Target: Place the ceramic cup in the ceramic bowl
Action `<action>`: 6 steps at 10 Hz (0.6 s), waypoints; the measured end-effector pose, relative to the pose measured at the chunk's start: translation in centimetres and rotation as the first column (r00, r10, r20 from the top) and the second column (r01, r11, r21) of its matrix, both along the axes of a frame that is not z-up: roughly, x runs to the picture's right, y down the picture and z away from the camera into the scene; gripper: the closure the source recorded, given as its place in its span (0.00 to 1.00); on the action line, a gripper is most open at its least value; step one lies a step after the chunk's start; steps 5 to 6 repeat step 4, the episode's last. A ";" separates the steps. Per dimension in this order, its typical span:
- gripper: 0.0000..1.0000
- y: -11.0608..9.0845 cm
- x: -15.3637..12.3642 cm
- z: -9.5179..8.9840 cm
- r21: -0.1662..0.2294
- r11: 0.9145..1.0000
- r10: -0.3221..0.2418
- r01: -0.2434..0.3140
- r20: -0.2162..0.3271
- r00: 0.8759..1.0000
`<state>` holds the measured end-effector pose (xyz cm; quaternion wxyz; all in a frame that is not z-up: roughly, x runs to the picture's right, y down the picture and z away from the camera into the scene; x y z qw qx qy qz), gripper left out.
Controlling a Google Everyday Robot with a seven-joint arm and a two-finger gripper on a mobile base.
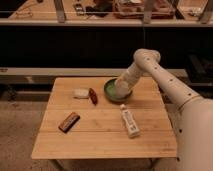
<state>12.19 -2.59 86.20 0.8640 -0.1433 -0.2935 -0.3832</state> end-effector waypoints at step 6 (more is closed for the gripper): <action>0.20 -2.7 6.3 -3.5 0.066 0.998 -0.004 0.002 0.029 1.000</action>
